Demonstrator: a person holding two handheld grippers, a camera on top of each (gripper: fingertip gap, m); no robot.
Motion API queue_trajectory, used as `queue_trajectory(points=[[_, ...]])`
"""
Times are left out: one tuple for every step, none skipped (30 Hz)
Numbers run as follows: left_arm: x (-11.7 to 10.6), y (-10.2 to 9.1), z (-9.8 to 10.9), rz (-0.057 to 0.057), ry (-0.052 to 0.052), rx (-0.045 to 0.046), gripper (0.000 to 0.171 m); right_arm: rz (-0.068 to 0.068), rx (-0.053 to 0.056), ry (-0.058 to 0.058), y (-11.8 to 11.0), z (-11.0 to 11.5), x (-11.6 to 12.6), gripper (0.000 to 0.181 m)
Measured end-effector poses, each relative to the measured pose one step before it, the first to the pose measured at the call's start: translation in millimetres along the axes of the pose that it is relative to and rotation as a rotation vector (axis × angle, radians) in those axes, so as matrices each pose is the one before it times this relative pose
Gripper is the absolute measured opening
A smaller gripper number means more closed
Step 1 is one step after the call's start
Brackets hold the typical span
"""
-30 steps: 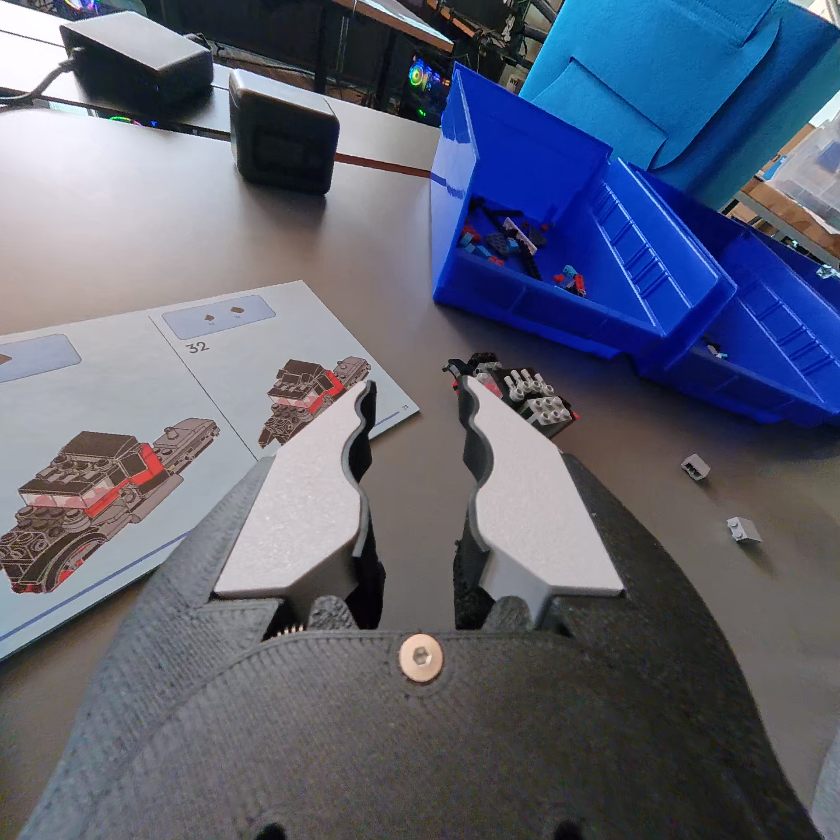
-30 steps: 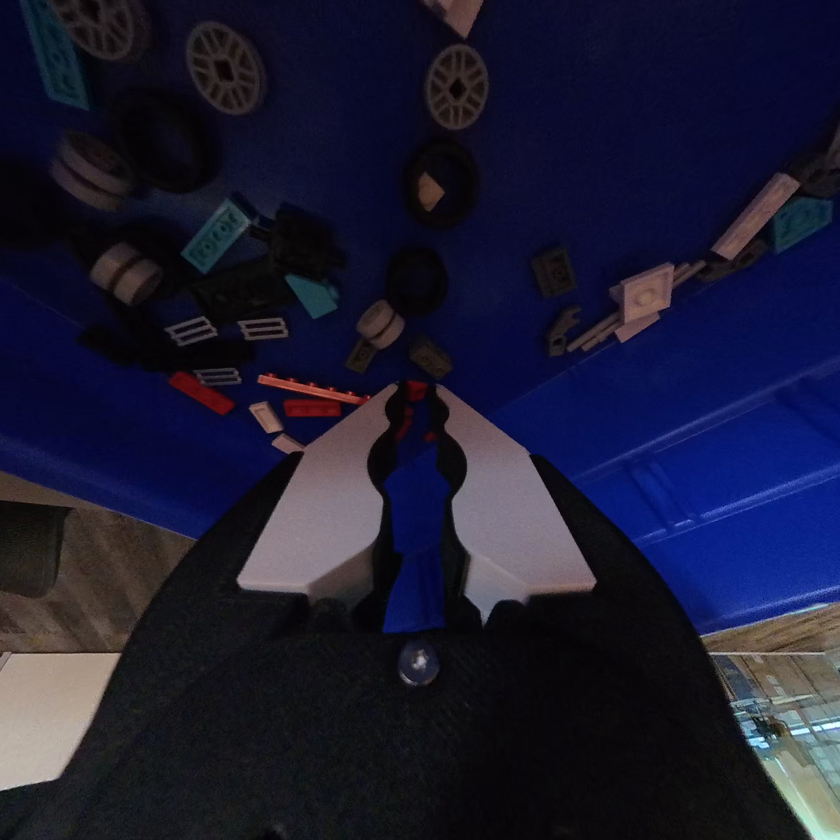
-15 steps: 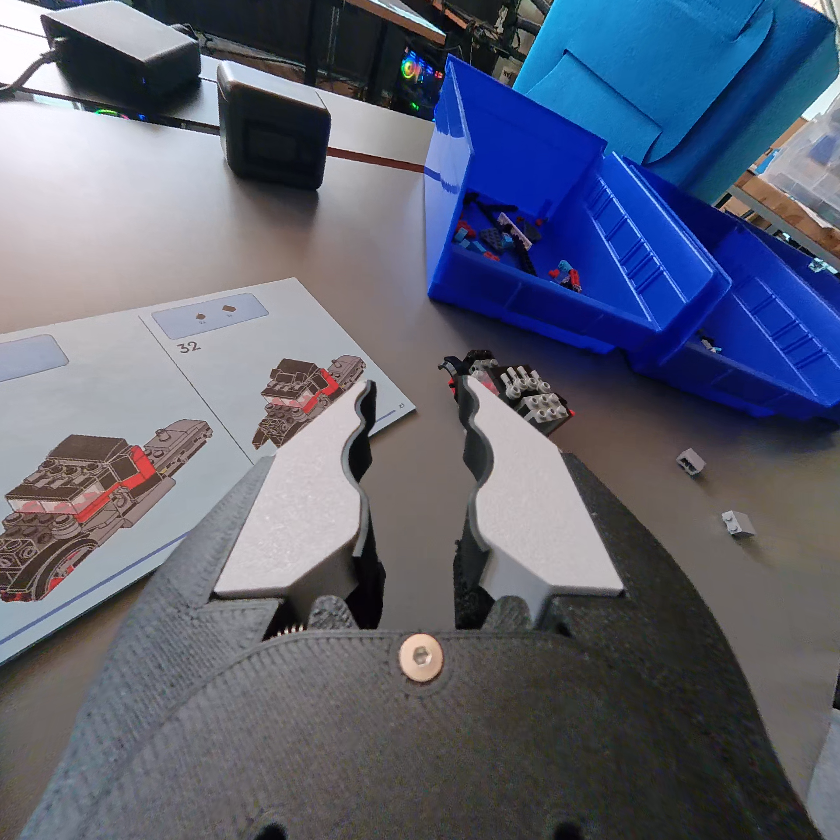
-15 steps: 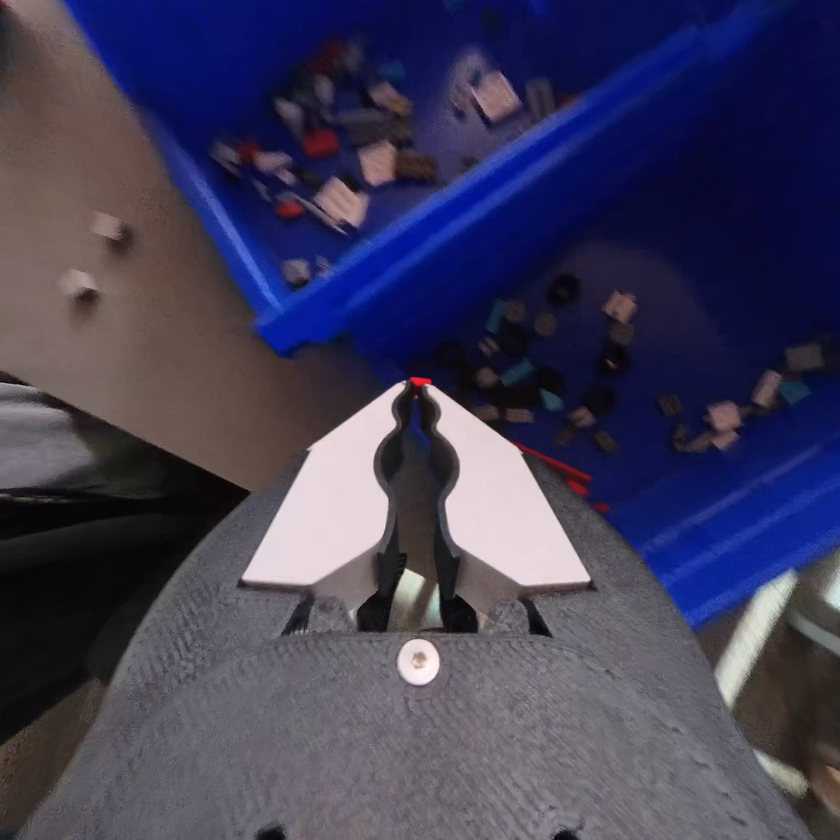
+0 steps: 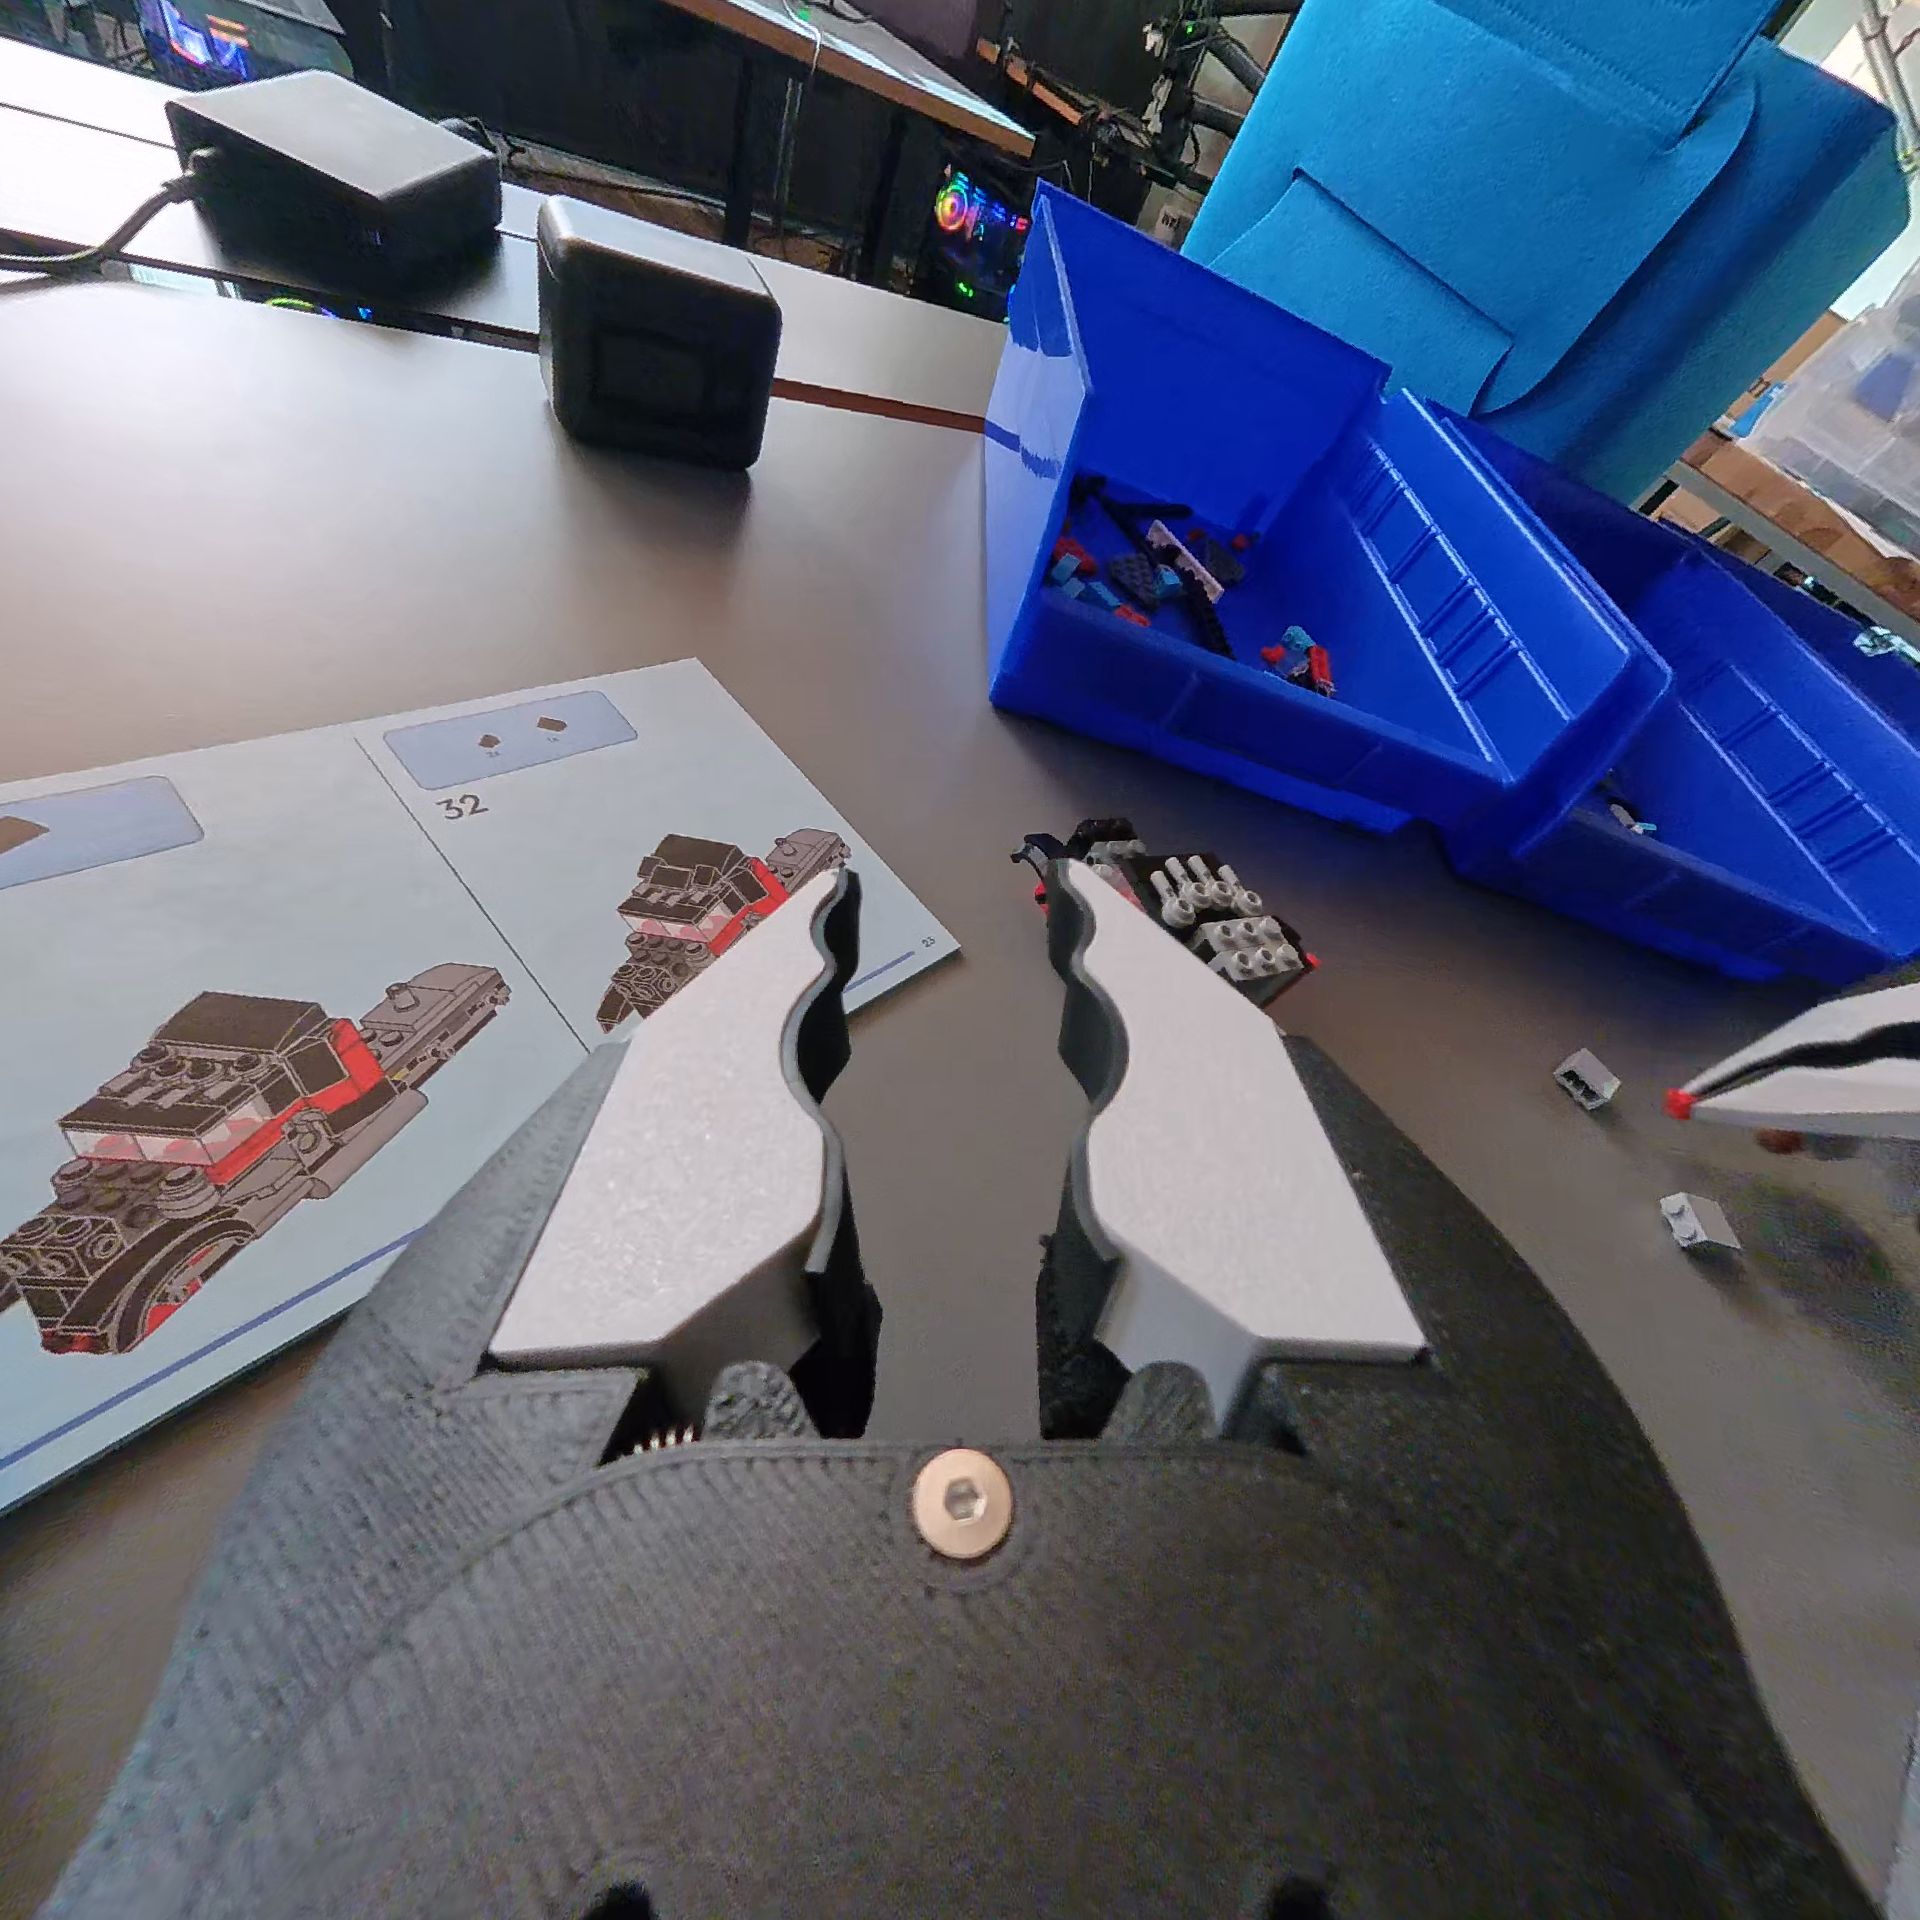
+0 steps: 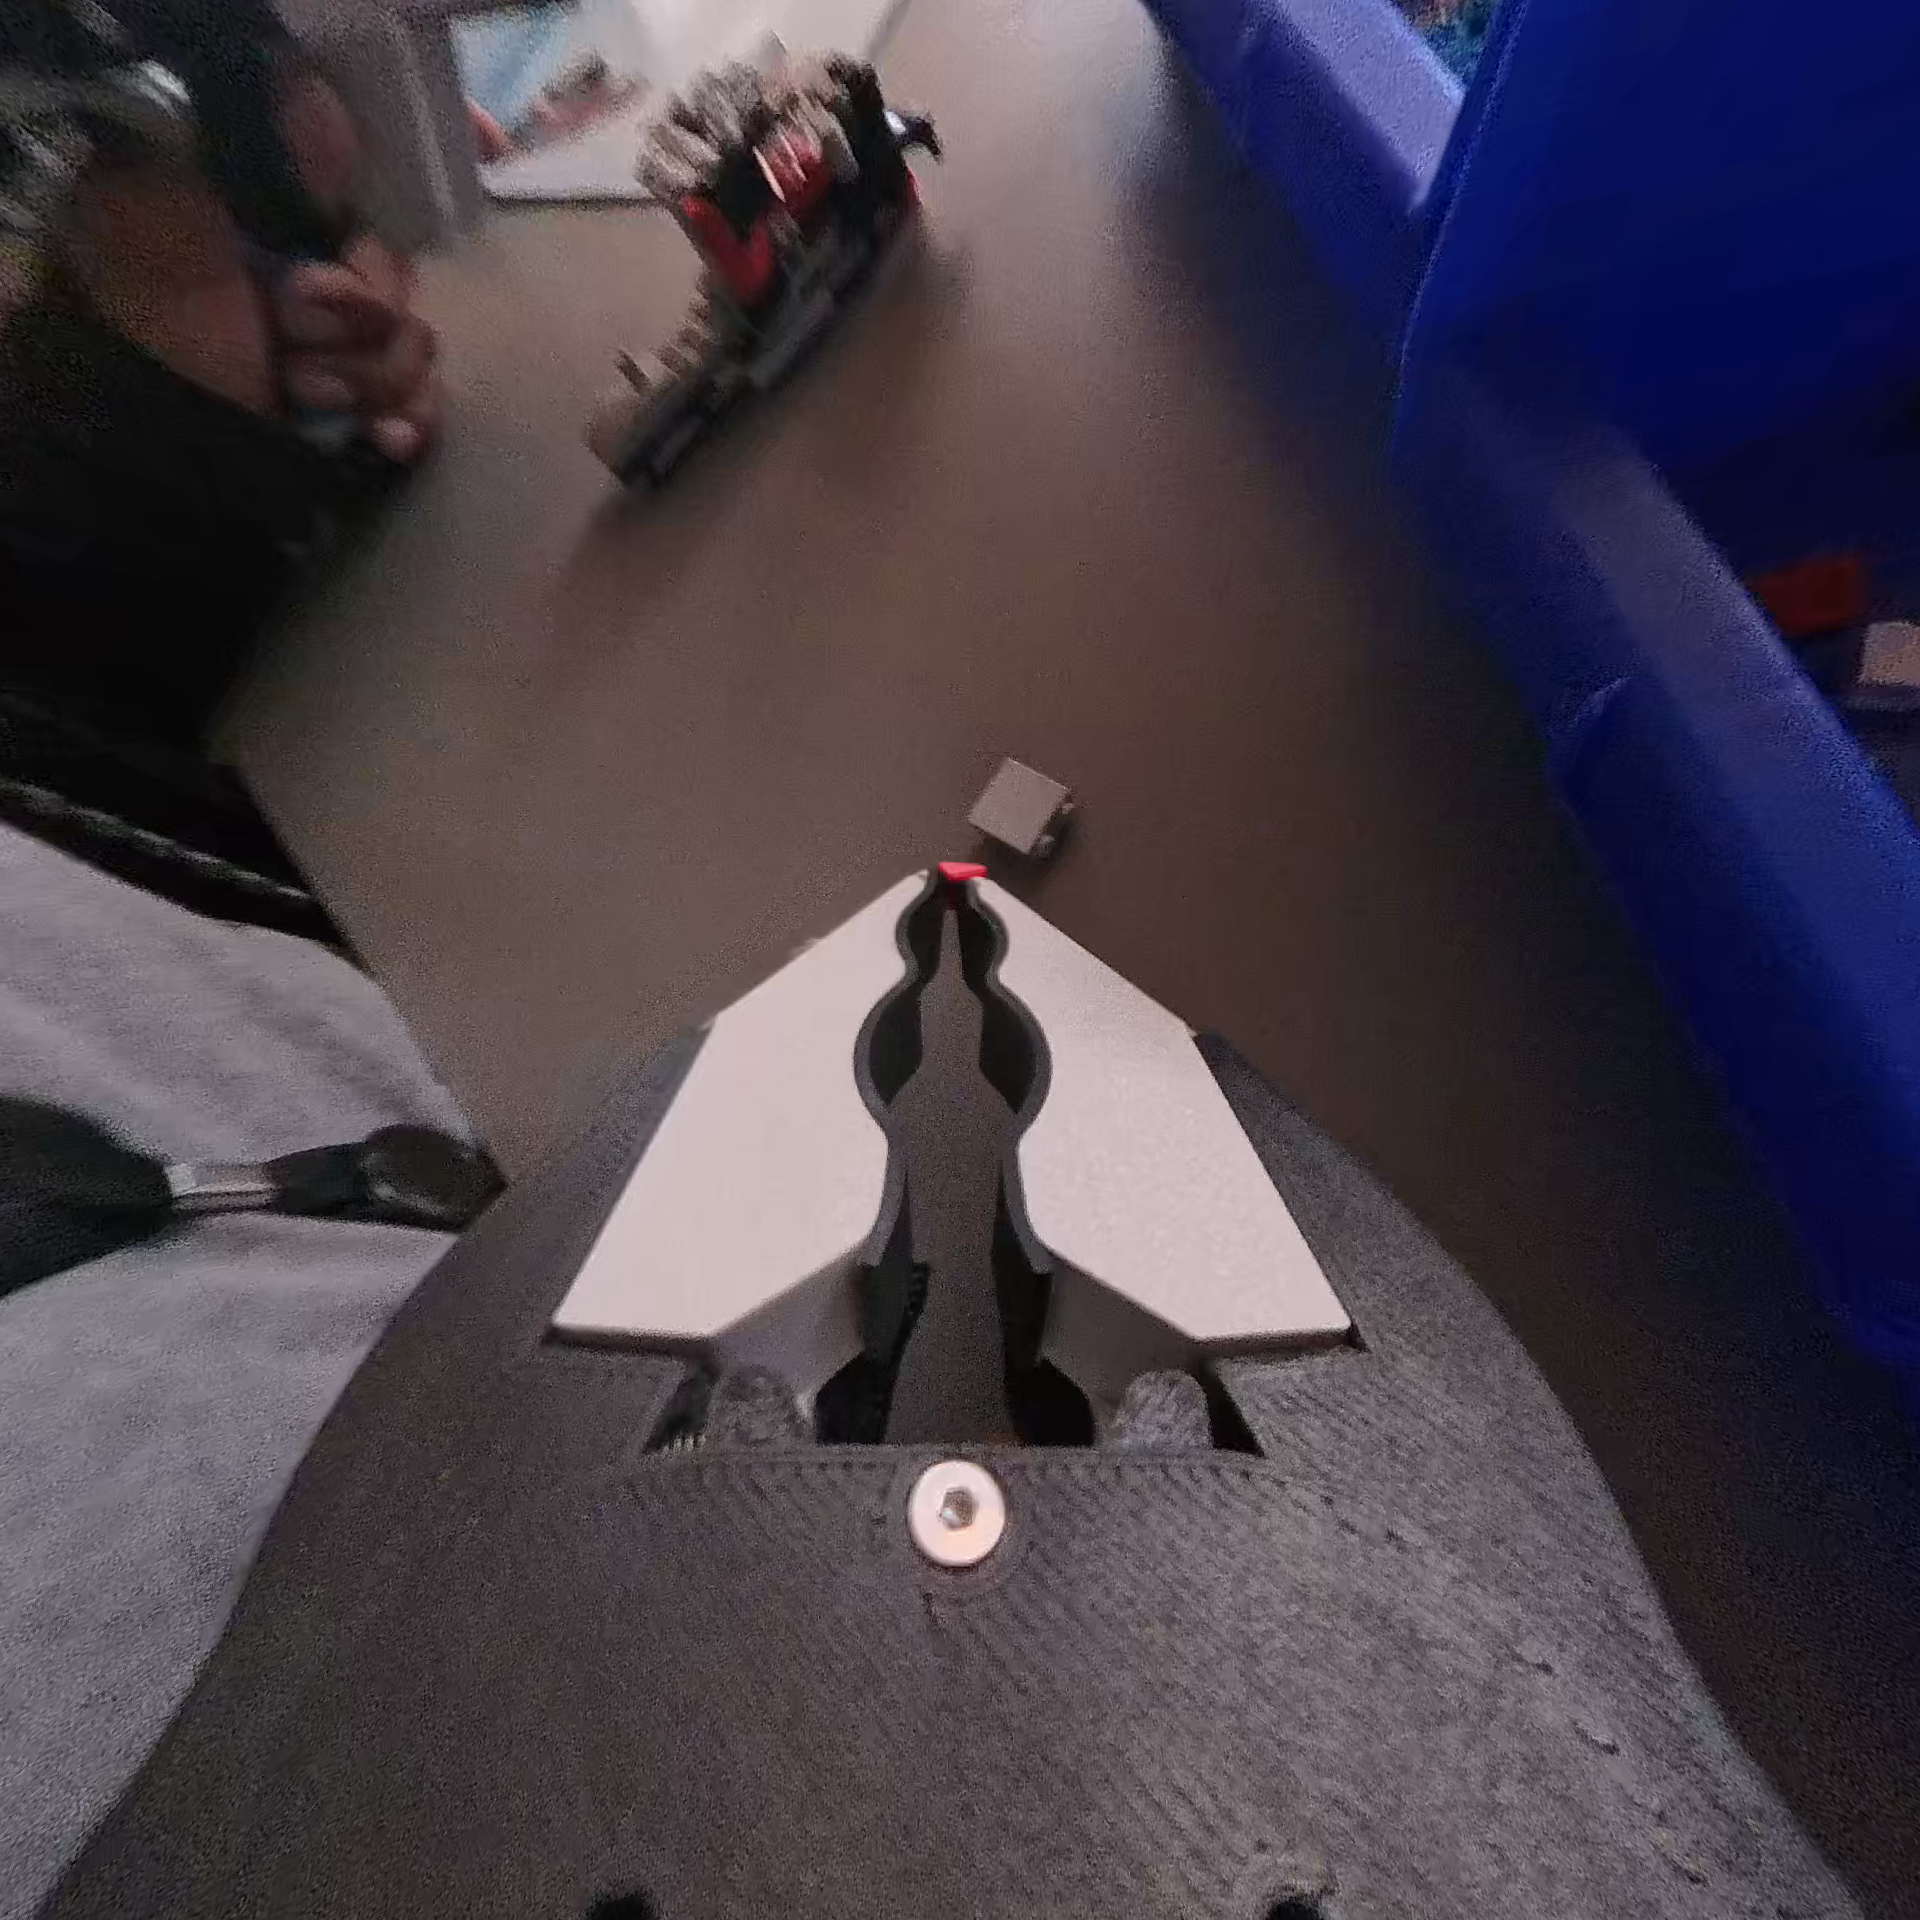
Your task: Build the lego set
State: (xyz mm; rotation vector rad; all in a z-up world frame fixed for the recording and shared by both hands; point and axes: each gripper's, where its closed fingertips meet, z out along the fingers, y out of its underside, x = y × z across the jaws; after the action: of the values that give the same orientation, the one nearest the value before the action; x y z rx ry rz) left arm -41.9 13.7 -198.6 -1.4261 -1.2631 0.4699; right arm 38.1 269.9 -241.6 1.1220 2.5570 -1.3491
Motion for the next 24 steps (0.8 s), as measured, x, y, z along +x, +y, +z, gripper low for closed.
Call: queue_trajectory(points=[[-0.2,0.25,0.25,-0.0034,0.0015,-0.0023,0.037,-0.0099,-0.0237,0.0262,4.31,4.37,3.68,0.003],[-0.19,0.36,0.3,-0.0025,0.0008,-0.0028,0.037,-0.0135,-0.018,0.0159,3.35,1.28,2.35,0.01],[-0.2,0.14,0.2,-0.0014,-0.0003,-0.00171,0.037,-0.0106,-0.0056,0.0089,1.43,-2.25,1.9,0.016],[-0.1,0.13,0.07,-0.0005,-0.0004,-0.00059,0.037,-0.0063,0.0019,0.0089,0.27,-5.45,2.96,0.02],[0.0,-0.03,-0.05,0.0,-0.0003,0.0005,0.037,-0.008,-0.0021,0.0056,0.77,-8.55,3.49,0.025],[-0.02,-0.25,-0.07,-0.0003,-0.0002,0.00132,0.037,-0.0085,-0.0091,0.005,2.12,-12.27,4.77,0.027],[-0.14,-0.13,-0.22,-0.0009,-0.0001,0.00116,0.037,-0.0092,-0.0124,0.0095,2.64,-16.82,7.04,0.027],[-0.05,-0.03,0.04,-0.0013,0.0007,0.00028,0.037,-0.0111,-0.0138,0.0126,3.2,-21.48,9.41,0.027],[-0.01,0.04,0.07,-0.0015,0.0011,-0.00053,0.037,-0.0071,-0.0246,0.0182,4.89,-25.29,11.91,0.027],[-0.01,0.11,0.09,-0.0014,0.0014,-0.00139,0.037,-0.0111,-0.0448,0.0338,8.12,-27.66,15.84,0.027],[0.15,0.28,0.23,-0.0007,0.0013,-0.00249,0.037,-0.0207,-0.0492,0.0683,9.53,-28.59,22.55,0.026],[0.17,0.54,0.47,0.0005,0.001,-0.0039,0.037,-0.027,-0.0583,0.0827,11.9,-26.58,27.73,0.025],[0.39,0.7,0.6,0.0022,0.001,-0.00549,0.037,-0.0343,-0.0705,0.0826,14.6,-21.58,31.27,0.023],[0.52,0.64,0.78,0.0042,0.0011,-0.00564,0.037,-0.0451,-0.078,0.0817,16.49,-14.2,33.2,0.022],[0.48,0.31,0.67,0.0056,-0.0004,-0.00348,0.037,-0.0401,-0.0949,0.0555,19.37,-5.4,29.53,0.02],[0.19,0.23,0.84,0.005,-0.0014,-0.00308,0.037,-0.0441,-0.1009,0.0249,18.77,2.42,23.08,0.021],[0.22,0.32,0.67,0.0038,-0.0014,-0.00362,0.037,-0.058,-0.0869,0.0133,14.32,7.65,17.15,0.021],[-0.07,0.2,0.33,0.0025,-0.0025,-0.0023,0.037,-0.0625,-0.0703,0.0038,9.03,10.84,11.46,0.021],[-0.07,-0.22,-0.23,0.002,-0.0025,0.00216,0.037,-0.0626,-0.0709,-0.0072,7.23,12.78,7.03,0.022],[-0.22,-1.03,-0.87,0.0017,-0.0036,0.00838,0.037,-0.057,-0.0771,-0.0187,7.06,13.6,3.09,0.023],[-0.52,-1.22,-1.17,0.0001,-0.0039,0.01055,0.037,-0.0449,-0.0701,-0.0268,5.0,13.01,0.5,0.023],[-0.39,-1.13,-1.02,-0.0017,-0.0022,0.0094,0.037,-0.0368,-0.0577,-0.0231,2.59,11.44,-0.15,0.024],[-0.41,-0.58,-0.8,-0.0043,-0.0002,0.0052,0.037,-0.0274,-0.0473,-0.0276,1.73,9.44,-1.47,0.023],[-0.33,-0.16,-0.44,-0.0051,0.0013,0.00171,0.037,-0.016,-0.0412,-0.0179,1.94,7.88,0.21,0.023]])
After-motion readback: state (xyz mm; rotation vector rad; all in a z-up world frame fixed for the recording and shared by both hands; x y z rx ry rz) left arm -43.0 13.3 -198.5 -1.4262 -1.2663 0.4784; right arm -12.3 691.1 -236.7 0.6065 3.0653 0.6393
